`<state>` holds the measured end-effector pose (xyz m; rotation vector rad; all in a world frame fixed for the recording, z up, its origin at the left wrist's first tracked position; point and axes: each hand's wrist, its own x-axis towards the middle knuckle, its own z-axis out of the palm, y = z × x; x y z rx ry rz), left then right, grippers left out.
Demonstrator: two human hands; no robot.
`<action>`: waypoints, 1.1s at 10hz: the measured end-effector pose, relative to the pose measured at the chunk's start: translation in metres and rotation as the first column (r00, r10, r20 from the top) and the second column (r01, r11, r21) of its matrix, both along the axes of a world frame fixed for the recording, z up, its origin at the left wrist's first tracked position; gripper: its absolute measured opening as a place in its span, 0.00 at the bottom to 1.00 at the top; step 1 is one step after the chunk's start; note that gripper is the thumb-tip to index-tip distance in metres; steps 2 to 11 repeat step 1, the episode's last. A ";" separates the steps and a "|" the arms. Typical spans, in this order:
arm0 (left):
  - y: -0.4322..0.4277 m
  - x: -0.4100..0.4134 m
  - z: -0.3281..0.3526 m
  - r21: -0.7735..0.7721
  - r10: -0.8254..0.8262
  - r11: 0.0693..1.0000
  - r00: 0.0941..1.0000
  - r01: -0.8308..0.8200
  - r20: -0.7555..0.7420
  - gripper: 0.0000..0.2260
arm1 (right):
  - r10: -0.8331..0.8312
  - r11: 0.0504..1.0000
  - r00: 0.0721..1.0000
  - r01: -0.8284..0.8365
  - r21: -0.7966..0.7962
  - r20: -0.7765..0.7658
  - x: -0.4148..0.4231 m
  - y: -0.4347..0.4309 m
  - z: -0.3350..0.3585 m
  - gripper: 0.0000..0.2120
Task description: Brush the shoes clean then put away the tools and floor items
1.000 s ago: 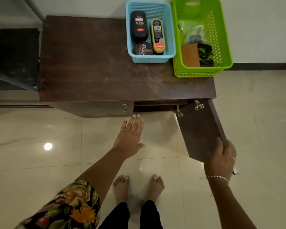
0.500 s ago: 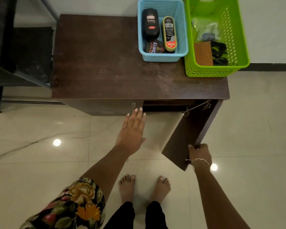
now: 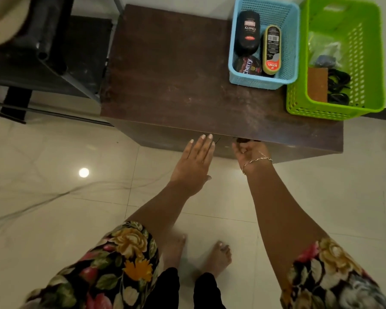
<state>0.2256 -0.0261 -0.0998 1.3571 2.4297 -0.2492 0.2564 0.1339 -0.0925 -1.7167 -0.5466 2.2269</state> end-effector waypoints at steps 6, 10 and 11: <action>-0.002 0.010 0.003 -0.012 0.010 1.000 1.000 -0.010 0.010 0.37 | 0.075 0.996 0.993 -0.079 0.038 0.095 0.008 -0.008 -0.001 0.12; -0.002 0.010 0.003 -0.012 0.010 1.000 1.000 -0.010 0.010 0.37 | 0.075 0.996 0.993 -0.079 0.038 0.095 0.008 -0.008 -0.001 0.12; -0.002 0.010 0.003 -0.012 0.010 1.000 1.000 -0.010 0.010 0.37 | 0.075 0.996 0.993 -0.079 0.038 0.095 0.008 -0.008 -0.001 0.12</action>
